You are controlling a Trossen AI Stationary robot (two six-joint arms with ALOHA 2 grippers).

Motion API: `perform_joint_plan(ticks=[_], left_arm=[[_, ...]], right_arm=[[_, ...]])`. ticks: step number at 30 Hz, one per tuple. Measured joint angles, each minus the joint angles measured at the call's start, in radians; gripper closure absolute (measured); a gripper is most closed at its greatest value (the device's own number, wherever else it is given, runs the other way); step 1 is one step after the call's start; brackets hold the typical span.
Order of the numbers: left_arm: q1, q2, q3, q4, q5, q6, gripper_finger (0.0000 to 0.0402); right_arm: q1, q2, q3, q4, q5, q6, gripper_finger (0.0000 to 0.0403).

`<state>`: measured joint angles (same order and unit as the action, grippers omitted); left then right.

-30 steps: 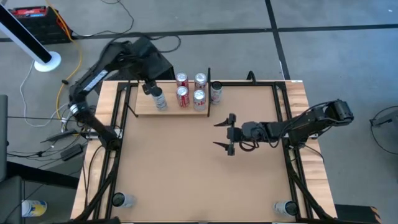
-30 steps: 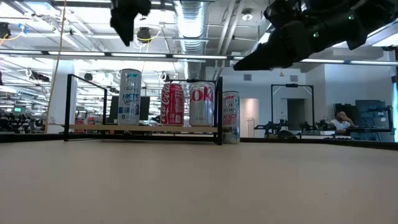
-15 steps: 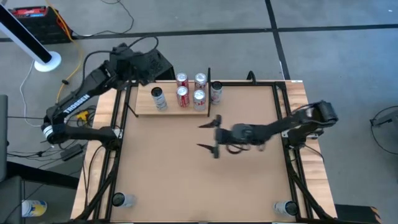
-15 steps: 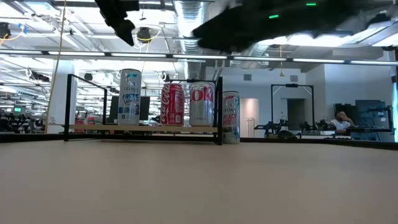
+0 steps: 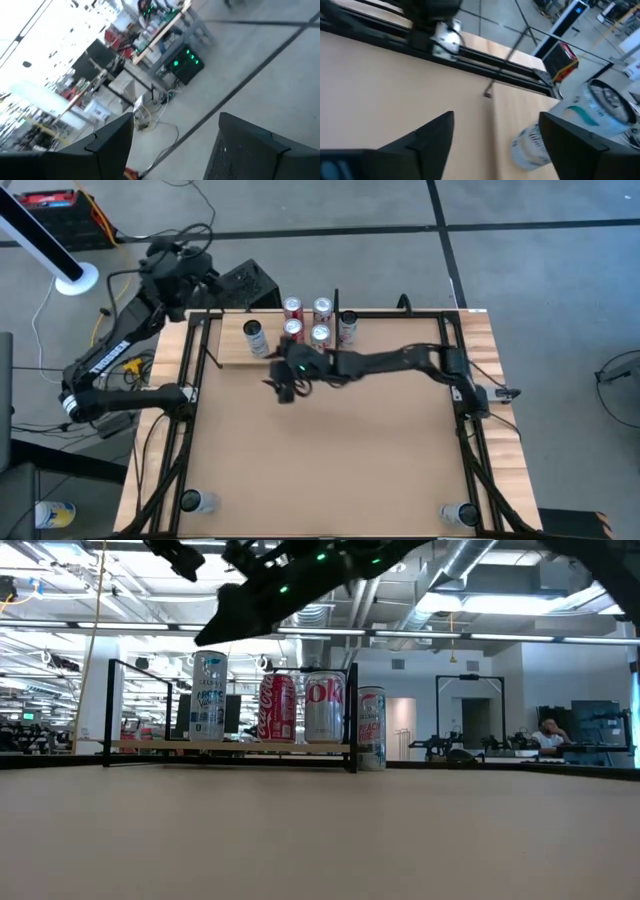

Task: Place canned beverage on shelf
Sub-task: Put the left white and blue soda can on the shelf

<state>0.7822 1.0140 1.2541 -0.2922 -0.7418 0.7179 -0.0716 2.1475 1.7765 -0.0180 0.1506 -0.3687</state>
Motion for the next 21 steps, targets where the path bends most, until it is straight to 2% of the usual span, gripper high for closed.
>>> perform_joint_plan(ticks=[4, 8, 13, 14, 21], left_arm=[[0.055, -0.018, 0.000, 0.026, 0.101, 0.002, 0.0125], [0.098, -0.003, 0.000, 0.022, 0.168, 0.030, 0.0125], [0.106, 0.023, 0.000, 0.014, 0.147, 0.067, 0.0125], [0.106, 0.027, 0.000, 0.014, 0.136, 0.067, 0.0125], [0.106, 0.028, 0.000, 0.011, 0.135, 0.063, 0.0125]], right_arm=[[-0.039, 0.103, 0.157, -0.075, 0.000, -0.024, 0.0145], [-0.057, 0.188, 0.263, -0.089, -0.004, -0.026, 0.0228], [-0.059, 0.255, 0.346, -0.091, -0.006, -0.034, 0.0369], [-0.058, 0.266, 0.356, -0.082, -0.002, -0.041, 0.0383], [-0.053, 0.281, 0.370, -0.033, 0.126, -0.047, 0.0381]])
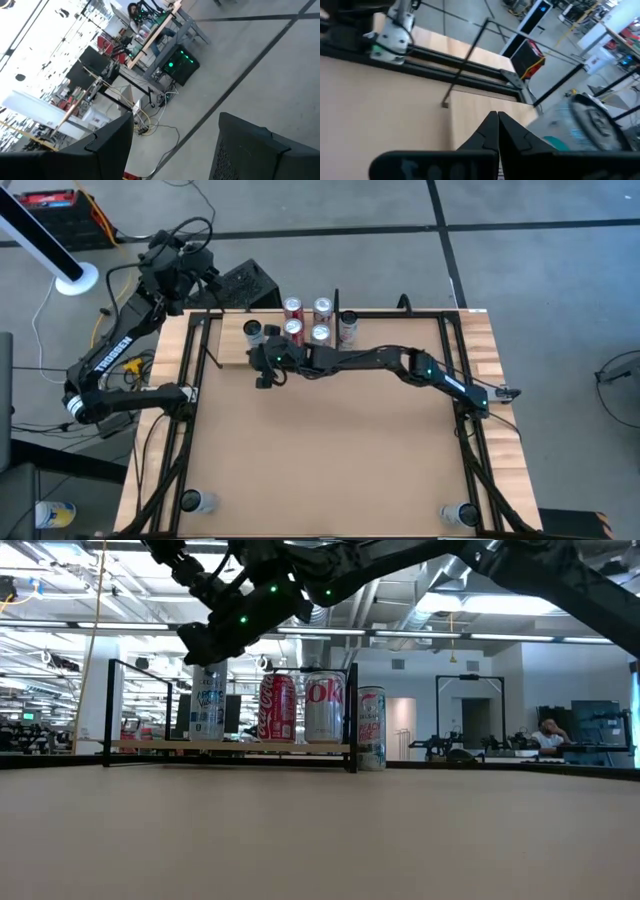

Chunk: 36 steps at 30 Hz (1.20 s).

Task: Place canned beverage on shelf
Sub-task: Put the left white and blue soda can on the shelf

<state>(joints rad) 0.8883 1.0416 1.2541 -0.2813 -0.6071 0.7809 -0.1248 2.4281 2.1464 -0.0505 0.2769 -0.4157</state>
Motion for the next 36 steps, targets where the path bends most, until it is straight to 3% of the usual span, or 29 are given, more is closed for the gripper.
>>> perform_joint_plan(ticks=[22, 36], left_arm=[[0.000, 0.000, 0.000, -0.005, -0.001, -0.006, 0.0125], [-0.007, 0.000, 0.000, -0.028, 0.000, -0.008, 0.0125]], right_arm=[[-0.068, -0.001, 0.000, 0.061, 0.013, 0.075, 0.0385], [0.008, -0.031, -0.002, -0.011, -0.017, 0.019, 0.0384]])
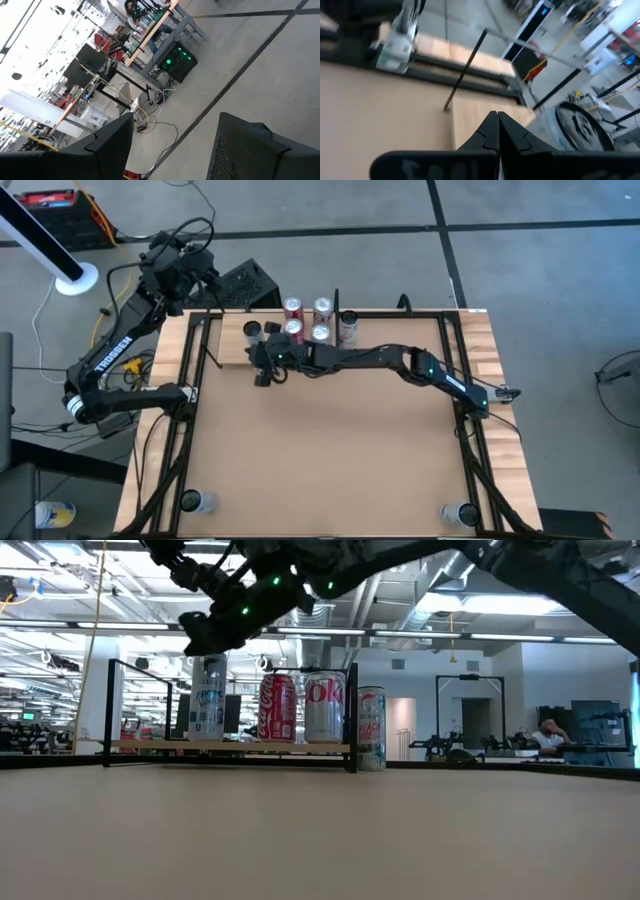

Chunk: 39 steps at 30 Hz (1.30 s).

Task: Place canned beverage on shelf
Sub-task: Put the left white and blue soda can on the shelf

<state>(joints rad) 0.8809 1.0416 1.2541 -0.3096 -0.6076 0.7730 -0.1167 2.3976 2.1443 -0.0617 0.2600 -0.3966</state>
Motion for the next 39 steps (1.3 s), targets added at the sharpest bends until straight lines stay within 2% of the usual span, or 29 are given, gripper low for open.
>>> perform_joint_plan(ticks=[4, 6, 9, 11, 14, 17, 19, 23, 28, 32, 39], left_arm=[[-0.025, -0.018, 0.000, -0.053, 0.029, -0.100, 0.0125], [-0.037, -0.048, 0.000, -0.104, 0.118, -0.155, 0.0125], [-0.069, -0.105, 0.000, -0.210, 0.335, -0.251, 0.0125], [-0.092, -0.122, 0.001, -0.300, 0.514, -0.344, 0.0125], [-0.124, -0.110, 0.001, -0.452, 0.749, -0.443, 0.0125], [-0.154, -0.063, 0.000, -0.545, 0.870, -0.476, 0.0125], [-0.182, -0.027, 0.000, -0.550, 0.911, -0.489, 0.0125], [-0.226, 0.037, 0.000, -0.537, 0.907, -0.470, 0.0125], [-0.246, 0.060, 0.000, -0.521, 0.783, -0.438, 0.0125], [-0.246, 0.058, 0.000, -0.506, 0.760, -0.430, 0.0125], [-0.242, 0.077, 0.000, -0.504, 0.562, -0.486, 0.0125]], right_arm=[[0.016, -0.115, -0.001, -0.251, 0.005, 0.004, 0.0384], [0.021, -0.200, -0.012, -0.393, 0.002, 0.025, 0.0383], [0.010, -0.336, -0.101, -0.531, 0.002, 0.060, 0.0383], [0.000, -0.439, -0.227, -0.569, 0.014, 0.094, 0.0383], [-0.006, -0.637, -0.492, -0.511, 0.107, 0.167, 0.0383], [0.012, -0.867, -0.790, -0.351, 0.193, 0.248, 0.0383], [0.038, -1.005, -0.979, -0.204, 0.199, 0.277, 0.0383], [0.110, -1.213, -1.296, 0.106, 0.196, 0.292, 0.0383], [0.181, -1.368, -1.566, 0.336, 0.196, 0.288, 0.0383], [0.228, -1.438, -1.684, 0.409, 0.195, 0.284, 0.0383], [0.277, -1.491, -1.736, 0.432, 0.195, 0.207, 0.0383]])
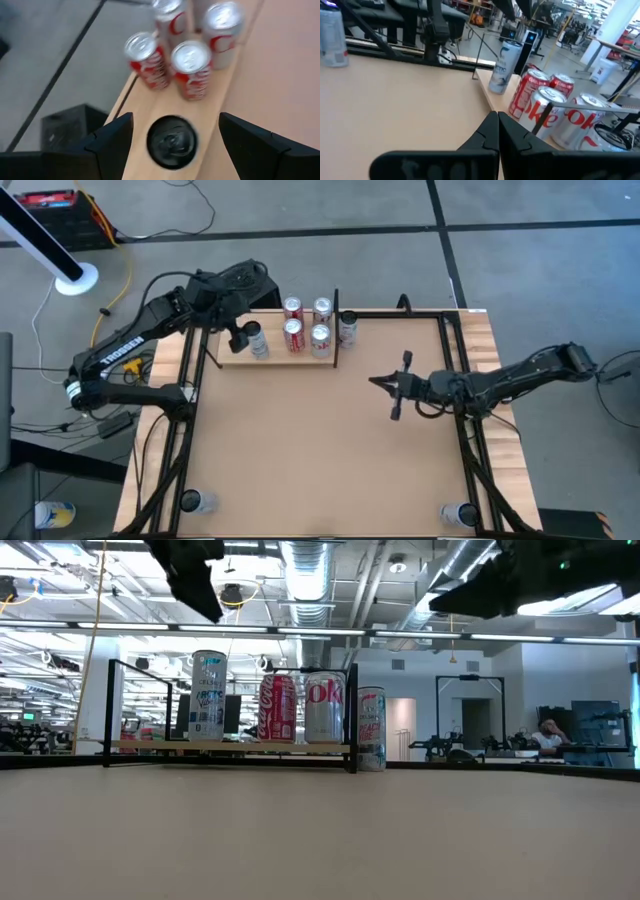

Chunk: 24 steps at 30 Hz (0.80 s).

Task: Place canned beverage on shelf
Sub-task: Put the left white and blue soda can on the shelf

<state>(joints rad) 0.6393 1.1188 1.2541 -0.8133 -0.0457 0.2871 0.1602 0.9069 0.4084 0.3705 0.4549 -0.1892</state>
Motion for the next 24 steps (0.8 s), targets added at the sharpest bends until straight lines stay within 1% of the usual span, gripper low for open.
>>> perform_joint_plan(ticks=[2, 4, 8, 13, 18, 21, 24], left_arm=[[-0.004, 0.014, 0.000, 0.001, -0.061, -0.024, 0.0125], [-0.005, 0.029, 0.000, -0.001, -0.086, -0.030, 0.0125], [-0.004, 0.059, 0.000, 0.008, -0.093, -0.014, 0.0125], [-0.004, 0.099, 0.000, 0.031, -0.092, -0.081, 0.0125], [-0.004, 0.113, 0.000, 0.046, -0.093, -0.107, 0.0125], [-0.004, 0.111, 0.004, 0.069, -0.093, -0.155, 0.0125], [0.002, 0.110, 0.033, 0.070, -0.093, -0.215, 0.0125]], right_arm=[[0.010, -0.005, 0.000, -0.007, 0.000, -0.010, 0.0383], [0.017, -0.005, 0.000, -0.015, 0.000, -0.026, 0.0383], [0.018, -0.006, 0.000, -0.014, 0.000, -0.045, 0.0381], [0.003, -0.006, 0.000, -0.009, 0.000, -0.048, 0.0379], [-0.018, -0.005, 0.000, 0.004, -0.002, -0.048, 0.0379], [-0.028, -0.005, 0.000, 0.002, -0.008, -0.048, 0.0379], [-0.033, -0.005, 0.000, -0.001, -0.009, -0.048, 0.0379]])
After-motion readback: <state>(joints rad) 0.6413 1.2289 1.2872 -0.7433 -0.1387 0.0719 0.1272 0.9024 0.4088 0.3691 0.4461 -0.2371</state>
